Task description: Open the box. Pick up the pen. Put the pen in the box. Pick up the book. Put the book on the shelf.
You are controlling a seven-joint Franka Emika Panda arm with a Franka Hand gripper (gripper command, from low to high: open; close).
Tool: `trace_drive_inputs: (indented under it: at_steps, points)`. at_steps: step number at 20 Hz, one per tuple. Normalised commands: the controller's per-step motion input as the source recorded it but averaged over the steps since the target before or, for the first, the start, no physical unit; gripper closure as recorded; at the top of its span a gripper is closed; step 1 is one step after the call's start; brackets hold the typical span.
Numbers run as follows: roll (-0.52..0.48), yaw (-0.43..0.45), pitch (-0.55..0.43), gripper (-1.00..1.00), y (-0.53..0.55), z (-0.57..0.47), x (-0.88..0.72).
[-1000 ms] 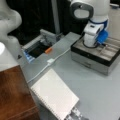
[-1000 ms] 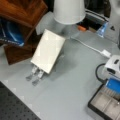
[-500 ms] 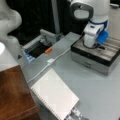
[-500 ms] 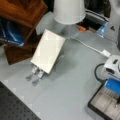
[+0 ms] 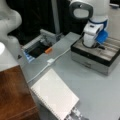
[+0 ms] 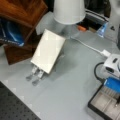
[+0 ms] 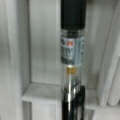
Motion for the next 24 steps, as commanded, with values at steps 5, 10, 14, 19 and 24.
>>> trace_drive_inputs:
  at_steps: [5,10,14,19,24]
  points:
    - [-0.136,0.224,0.059,-1.00,-0.47,0.23,-0.05]
    - [-0.083,0.228,0.052,-1.00,-0.56,0.18,-0.01]
    - [-0.160,0.220,0.058,-1.00,-0.37,0.04,-0.05]
    - [-0.314,0.285,0.039,-1.00,-0.41,0.00,-0.11]
    - [-0.308,0.317,-0.020,-1.00,-0.56,0.00,-0.17]
